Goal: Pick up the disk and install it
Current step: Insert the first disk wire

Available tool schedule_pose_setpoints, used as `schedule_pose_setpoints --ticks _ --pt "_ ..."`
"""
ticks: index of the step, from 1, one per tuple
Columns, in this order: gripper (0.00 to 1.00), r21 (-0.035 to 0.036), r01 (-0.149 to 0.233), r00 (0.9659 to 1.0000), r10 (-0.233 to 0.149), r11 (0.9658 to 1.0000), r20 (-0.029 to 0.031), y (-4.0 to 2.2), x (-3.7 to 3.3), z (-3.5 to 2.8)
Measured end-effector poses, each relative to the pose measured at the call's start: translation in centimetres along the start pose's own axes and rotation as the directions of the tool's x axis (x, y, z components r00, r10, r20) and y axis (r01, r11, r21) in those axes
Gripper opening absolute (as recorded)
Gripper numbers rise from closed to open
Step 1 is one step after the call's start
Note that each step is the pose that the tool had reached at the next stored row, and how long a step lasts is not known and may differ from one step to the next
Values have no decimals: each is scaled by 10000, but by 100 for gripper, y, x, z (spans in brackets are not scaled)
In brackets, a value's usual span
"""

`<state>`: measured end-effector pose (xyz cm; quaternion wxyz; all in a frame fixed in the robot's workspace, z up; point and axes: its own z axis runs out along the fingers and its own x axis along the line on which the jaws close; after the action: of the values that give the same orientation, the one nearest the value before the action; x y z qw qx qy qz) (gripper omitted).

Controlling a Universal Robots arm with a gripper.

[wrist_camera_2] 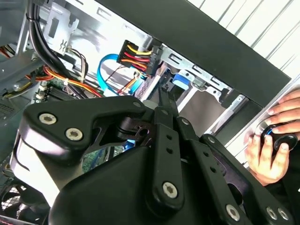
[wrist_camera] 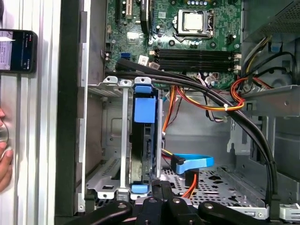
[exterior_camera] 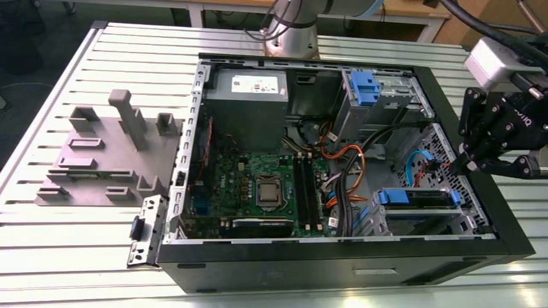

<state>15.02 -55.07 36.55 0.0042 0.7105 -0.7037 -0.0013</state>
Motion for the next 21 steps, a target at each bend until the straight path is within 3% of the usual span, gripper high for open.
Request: schedule_pose_setpoints --ticks 4,8,21 --pt "11 -125 0 10000 0 9999 -20 -25 -41 5" --pt "11 -247 8 9998 -13 9997 -189 -33 -61 25" --pt "11 -291 42 9998 -48 9996 -209 -82 -198 35"
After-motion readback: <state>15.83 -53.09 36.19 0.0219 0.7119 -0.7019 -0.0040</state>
